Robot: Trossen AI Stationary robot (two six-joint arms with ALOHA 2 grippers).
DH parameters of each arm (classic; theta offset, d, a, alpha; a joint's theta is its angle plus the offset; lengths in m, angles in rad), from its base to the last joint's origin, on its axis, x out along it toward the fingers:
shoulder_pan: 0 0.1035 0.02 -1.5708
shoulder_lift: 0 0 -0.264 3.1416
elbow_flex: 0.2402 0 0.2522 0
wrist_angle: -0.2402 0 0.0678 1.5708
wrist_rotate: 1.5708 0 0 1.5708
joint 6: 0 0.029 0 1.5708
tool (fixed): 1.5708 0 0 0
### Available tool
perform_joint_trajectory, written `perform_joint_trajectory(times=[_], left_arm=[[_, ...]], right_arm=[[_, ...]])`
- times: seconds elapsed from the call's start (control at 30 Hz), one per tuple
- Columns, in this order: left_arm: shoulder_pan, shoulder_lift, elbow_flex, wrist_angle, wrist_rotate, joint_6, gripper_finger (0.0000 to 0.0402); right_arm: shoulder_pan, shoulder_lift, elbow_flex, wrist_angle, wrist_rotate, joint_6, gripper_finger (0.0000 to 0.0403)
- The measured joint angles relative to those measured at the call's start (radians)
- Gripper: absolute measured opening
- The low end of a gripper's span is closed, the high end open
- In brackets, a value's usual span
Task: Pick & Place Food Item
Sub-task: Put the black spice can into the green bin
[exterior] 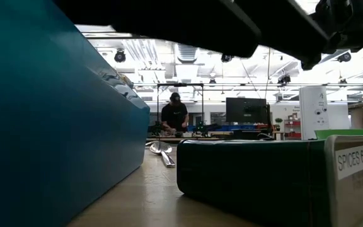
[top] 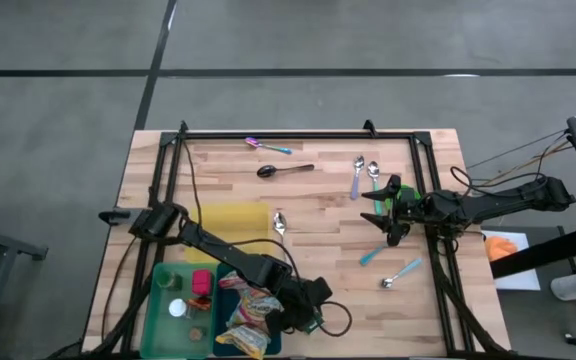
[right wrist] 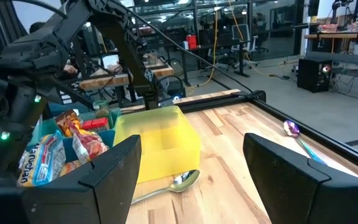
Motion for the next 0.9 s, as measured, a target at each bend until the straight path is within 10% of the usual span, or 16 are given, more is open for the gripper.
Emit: perform_joint_trajectory(times=[0.9], left_arm=[[0.011, 0.001, 0.036, -0.138, -0.237, -0.518, 0.029]], right_arm=[[0.0, 0.0, 0.0, 0.0, 0.0, 0.0, 0.0281]])
